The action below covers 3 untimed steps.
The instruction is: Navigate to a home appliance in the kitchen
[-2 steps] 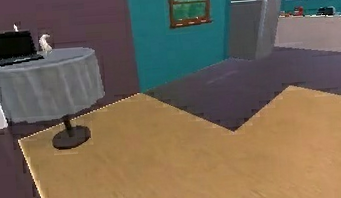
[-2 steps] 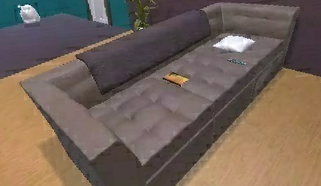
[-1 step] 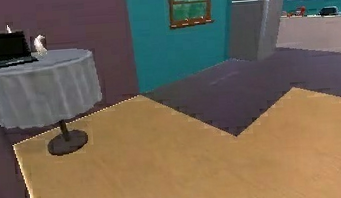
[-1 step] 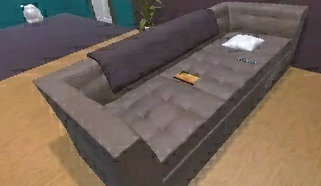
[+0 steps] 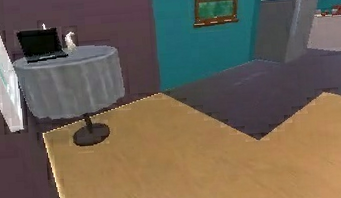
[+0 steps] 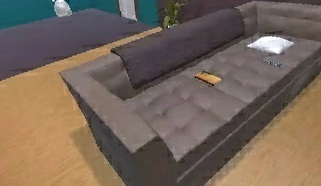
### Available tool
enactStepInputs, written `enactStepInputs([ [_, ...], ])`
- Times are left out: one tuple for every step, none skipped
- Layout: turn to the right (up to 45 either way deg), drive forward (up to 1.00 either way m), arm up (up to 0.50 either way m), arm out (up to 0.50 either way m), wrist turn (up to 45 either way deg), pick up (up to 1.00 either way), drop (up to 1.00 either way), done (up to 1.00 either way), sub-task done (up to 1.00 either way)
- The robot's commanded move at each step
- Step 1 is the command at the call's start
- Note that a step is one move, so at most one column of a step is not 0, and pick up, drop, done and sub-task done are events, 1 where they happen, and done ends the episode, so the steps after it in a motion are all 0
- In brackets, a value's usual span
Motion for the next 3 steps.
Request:
enactStepInputs([
  [0.0,0.50,0.00,0.00,0.0,0.00,0.00,0.00,0.00],
  [39.0,0.00,0.00,0.00,0.0,0.00,0.00,0.00,0.00],
  [0.0,1.00,0.00,0.00,0.0,0.00,0.00,0.00,0.00],
])
